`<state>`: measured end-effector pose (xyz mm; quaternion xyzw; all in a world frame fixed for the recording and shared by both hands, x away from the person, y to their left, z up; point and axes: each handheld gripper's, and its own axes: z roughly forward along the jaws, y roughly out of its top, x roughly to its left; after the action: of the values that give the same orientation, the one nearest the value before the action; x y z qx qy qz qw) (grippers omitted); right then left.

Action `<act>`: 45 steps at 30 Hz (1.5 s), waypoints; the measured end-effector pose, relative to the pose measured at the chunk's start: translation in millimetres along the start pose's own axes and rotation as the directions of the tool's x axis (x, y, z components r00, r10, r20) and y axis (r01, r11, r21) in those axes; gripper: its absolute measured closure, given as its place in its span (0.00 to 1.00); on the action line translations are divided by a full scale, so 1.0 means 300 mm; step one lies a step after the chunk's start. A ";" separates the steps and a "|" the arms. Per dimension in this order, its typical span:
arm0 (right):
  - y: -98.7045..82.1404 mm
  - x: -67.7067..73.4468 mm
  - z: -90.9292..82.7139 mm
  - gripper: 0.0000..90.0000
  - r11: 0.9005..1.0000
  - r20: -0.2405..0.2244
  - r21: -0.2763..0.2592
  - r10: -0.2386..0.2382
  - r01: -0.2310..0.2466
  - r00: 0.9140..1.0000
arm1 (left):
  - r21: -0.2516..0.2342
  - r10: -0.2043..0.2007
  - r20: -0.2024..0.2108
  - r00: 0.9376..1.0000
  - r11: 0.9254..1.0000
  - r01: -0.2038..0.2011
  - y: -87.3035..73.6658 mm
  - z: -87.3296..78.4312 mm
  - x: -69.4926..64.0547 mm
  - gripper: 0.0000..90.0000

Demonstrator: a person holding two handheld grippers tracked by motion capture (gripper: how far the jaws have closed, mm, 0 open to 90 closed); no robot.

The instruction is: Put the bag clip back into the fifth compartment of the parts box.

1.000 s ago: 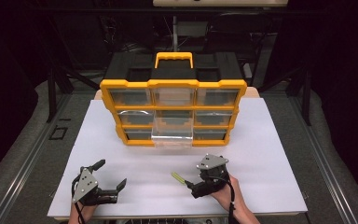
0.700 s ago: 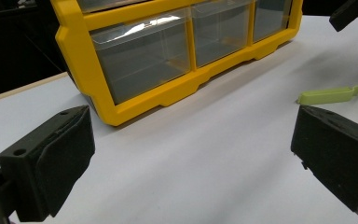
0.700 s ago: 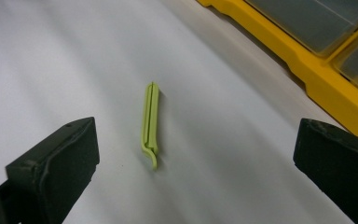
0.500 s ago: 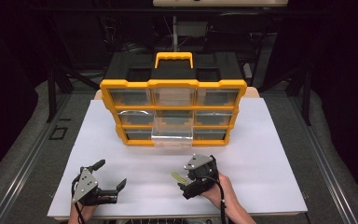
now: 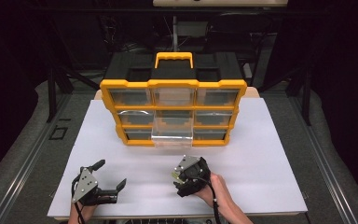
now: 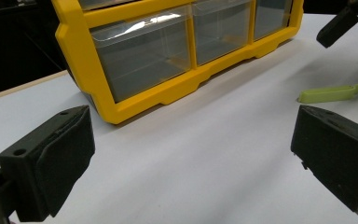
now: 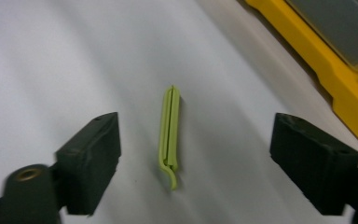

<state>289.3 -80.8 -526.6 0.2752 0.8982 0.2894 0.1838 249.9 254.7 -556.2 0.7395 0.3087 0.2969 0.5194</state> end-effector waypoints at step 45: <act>0.060 -0.004 0.053 0.89 0.984 -0.043 0.163 0.084 -0.076 0.996 | 0.005 -0.008 0.003 1.000 1.000 0.007 0.000 0.001 0.003 0.00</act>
<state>305.2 -62.6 -527.4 0.3177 0.9112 0.2297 0.1266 250.6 255.2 -556.2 0.7401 0.3113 0.2929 0.5192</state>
